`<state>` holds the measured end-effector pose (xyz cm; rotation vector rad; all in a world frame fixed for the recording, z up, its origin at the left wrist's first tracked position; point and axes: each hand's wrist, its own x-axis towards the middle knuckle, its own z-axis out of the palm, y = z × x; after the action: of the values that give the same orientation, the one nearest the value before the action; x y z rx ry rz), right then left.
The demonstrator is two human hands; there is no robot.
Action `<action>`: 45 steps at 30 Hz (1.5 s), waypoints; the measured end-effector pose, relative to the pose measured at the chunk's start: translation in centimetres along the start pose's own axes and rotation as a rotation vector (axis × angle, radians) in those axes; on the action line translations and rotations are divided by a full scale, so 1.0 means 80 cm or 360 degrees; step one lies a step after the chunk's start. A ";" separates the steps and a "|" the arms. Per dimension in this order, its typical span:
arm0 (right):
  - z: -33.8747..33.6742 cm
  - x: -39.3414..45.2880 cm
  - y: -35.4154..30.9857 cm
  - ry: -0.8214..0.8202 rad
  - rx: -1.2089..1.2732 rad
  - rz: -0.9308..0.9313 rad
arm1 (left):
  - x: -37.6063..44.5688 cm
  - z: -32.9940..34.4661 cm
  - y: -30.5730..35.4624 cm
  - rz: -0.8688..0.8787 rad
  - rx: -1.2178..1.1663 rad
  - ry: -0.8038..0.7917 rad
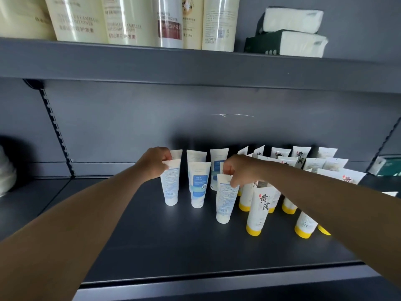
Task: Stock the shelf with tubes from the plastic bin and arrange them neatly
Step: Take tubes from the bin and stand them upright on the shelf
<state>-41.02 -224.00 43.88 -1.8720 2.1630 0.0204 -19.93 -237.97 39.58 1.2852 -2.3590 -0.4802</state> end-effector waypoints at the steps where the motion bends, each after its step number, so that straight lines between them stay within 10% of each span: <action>1: -0.001 -0.001 0.000 -0.0008 -0.0010 0.0000 | 0.000 0.001 0.001 0.0002 -0.0006 0.0003; 27: -0.029 -0.024 0.014 0.0098 0.0043 -0.0103 | -0.017 -0.028 0.038 -0.0004 0.0120 0.0055; 45: -0.021 -0.263 0.095 0.0127 0.0165 -0.0197 | -0.217 -0.009 0.203 -0.0044 0.0239 0.0113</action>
<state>-46.18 -202.74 48.77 -1.9736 2.0517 -0.1908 -22.59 -214.85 44.73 1.3787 -2.3583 -0.2654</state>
